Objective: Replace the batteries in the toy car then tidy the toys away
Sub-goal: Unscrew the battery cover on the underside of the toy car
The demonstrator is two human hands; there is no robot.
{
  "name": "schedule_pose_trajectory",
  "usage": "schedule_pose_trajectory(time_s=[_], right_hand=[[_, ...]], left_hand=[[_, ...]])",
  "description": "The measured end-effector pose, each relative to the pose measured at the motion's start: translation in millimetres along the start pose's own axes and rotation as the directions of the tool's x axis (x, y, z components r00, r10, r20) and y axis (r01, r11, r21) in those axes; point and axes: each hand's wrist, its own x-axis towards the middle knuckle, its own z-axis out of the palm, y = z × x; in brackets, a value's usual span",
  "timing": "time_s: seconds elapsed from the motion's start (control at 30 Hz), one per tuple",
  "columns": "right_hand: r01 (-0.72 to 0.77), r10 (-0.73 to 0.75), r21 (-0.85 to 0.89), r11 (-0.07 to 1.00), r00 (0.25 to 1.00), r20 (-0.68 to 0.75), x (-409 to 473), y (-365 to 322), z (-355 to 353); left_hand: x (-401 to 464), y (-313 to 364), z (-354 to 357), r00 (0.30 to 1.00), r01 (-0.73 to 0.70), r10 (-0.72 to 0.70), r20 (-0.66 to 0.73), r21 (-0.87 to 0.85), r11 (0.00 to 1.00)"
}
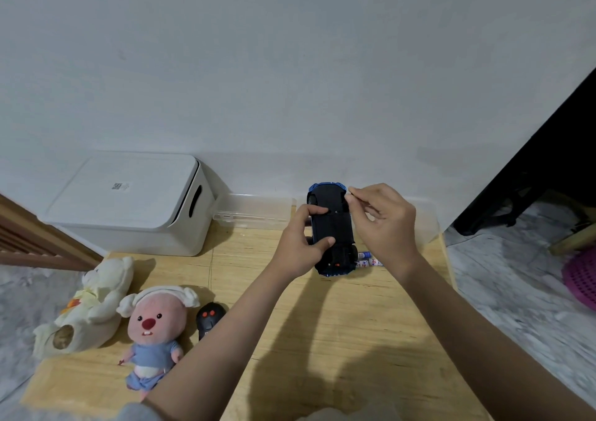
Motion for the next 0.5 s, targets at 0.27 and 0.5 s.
schedule_pose_trajectory(time_s=[0.27, 0.5], right_hand=[[-0.248, 0.247, 0.154, 0.956, 0.969, 0.024, 2.7, -5.9, -3.9], [-0.263, 0.257, 0.216, 0.94, 0.965, 0.056, 4.0, -8.5, -5.4]], left_hand=[[1.4, 0.5, 0.5, 1.0, 0.02, -0.02, -0.007, -0.038, 0.999], [1.3, 1.7, 0.5, 0.999, 0.03, -0.03, -0.011, -0.057, 0.998]])
